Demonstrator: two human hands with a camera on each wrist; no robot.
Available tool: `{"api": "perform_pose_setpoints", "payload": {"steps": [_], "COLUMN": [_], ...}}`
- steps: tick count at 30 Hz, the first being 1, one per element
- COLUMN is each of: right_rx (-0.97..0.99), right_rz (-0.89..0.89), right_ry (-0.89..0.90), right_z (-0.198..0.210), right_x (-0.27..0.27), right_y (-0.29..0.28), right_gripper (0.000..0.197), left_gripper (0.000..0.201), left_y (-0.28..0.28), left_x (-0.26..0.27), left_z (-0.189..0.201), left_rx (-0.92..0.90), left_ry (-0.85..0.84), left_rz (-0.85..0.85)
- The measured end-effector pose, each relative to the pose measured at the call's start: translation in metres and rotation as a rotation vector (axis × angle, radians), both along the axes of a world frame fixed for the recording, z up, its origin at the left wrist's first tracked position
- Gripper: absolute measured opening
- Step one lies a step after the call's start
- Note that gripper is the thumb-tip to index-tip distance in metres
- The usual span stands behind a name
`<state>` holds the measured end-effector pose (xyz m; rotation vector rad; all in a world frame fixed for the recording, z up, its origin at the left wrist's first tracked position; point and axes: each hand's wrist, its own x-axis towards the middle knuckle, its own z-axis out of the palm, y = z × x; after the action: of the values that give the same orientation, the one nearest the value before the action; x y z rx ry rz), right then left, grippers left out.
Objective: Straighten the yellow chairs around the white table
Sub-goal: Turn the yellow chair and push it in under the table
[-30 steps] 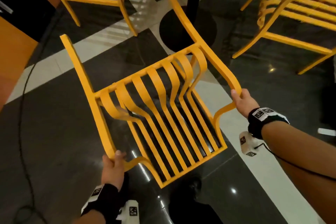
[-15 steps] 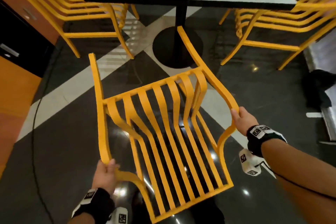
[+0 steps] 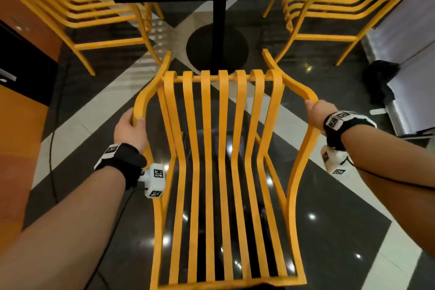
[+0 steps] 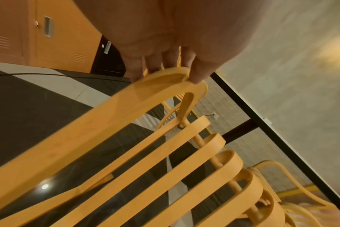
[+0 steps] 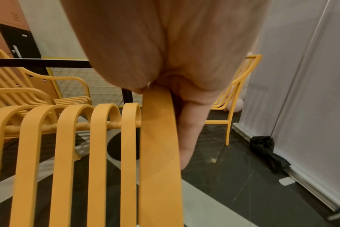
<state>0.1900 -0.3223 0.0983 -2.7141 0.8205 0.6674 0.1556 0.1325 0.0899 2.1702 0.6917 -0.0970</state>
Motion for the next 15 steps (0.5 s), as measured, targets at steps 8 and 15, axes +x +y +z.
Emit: {"api": "perform_pose_setpoints", "payload": {"steps": [8, 15], "right_rx": [-0.014, -0.087], "right_rz": [0.020, 0.275], "right_ry": [0.033, 0.101], "right_z": [0.014, 0.016], "right_x": [0.082, 0.139], "right_y": [0.001, 0.000], "right_gripper": [0.067, 0.053], "left_gripper": [0.052, 0.056], "left_y": [0.030, 0.023], "left_x": [-0.157, -0.258], "left_z": [-0.052, -0.085], "left_rx": [0.136, 0.156], "left_ry": [0.669, 1.028], "left_rz": [-0.265, -0.226]}}
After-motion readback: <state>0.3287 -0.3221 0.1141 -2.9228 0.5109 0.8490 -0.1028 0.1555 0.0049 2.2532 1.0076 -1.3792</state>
